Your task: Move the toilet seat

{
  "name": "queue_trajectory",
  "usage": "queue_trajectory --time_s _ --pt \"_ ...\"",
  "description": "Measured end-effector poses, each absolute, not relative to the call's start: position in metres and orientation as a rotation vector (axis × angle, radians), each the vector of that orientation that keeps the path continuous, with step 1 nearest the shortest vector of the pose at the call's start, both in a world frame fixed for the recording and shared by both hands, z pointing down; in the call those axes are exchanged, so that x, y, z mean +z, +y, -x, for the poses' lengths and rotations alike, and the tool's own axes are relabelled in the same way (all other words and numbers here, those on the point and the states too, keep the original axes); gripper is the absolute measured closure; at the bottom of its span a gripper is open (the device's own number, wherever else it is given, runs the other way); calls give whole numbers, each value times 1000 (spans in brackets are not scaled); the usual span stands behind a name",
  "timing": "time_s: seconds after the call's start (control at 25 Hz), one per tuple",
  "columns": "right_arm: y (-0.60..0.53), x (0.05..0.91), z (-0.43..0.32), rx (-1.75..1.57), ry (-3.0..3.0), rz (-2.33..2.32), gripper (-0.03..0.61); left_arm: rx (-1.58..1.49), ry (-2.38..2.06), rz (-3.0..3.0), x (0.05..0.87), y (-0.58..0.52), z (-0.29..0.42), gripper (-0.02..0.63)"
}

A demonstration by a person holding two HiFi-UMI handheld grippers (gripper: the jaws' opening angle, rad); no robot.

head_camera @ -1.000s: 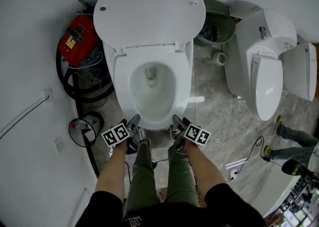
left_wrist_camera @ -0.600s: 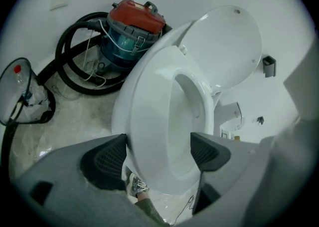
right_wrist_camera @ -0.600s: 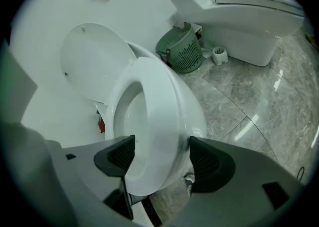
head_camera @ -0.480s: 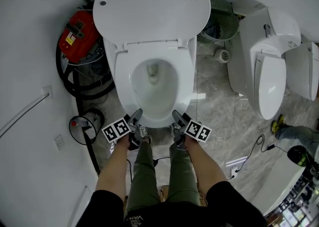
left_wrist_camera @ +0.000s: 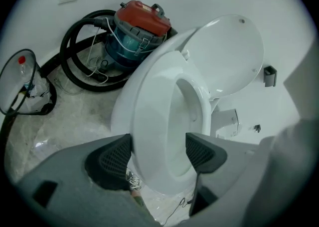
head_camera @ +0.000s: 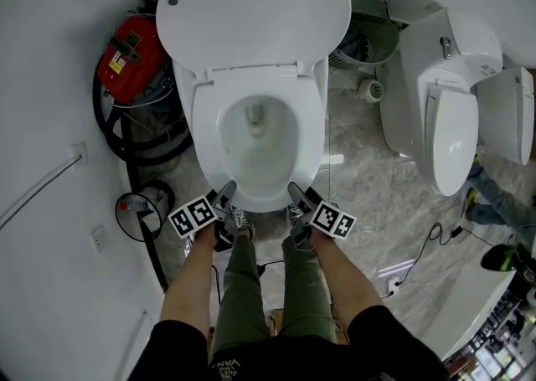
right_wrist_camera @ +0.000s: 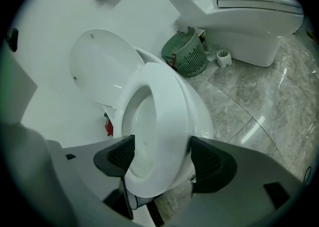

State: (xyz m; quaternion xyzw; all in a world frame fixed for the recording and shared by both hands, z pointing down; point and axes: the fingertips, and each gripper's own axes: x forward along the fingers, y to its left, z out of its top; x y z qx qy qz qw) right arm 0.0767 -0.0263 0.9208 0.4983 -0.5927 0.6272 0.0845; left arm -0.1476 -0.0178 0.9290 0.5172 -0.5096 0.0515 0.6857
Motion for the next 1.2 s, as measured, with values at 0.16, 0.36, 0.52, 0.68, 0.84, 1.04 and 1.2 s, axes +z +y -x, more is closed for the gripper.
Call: queue_trajectory --time_s 0.16,0.36,0.52,0.68,0.84,1.04,1.2 --pt "-25 906 -76 1854 -1790 -1490 236 92 -1109 -1175 913 -17 148 270" --pt "-25 877 -73 1824 -1856 -1506 236 41 -1124 -1193 885 -19 150 259" --pt "-27 850 -75 1822 -1895 -1543 236 -5 -1103 -1234 859 -19 150 258" --pt "-32 821 -75 1829 -1941 -1580 233 -53 -1096 -1250 833 -24 152 256" --pt "-36 795 -74 1808 -1983 -1618 232 -64 -1075 -1283 808 -28 153 258" --pt "-49 766 -72 1782 -2034 -1674 232 -22 -1030 -1366 781 -37 153 251" --pt "-58 744 -71 1756 -2084 -1700 233 3 -1010 -1428 761 -44 152 250"
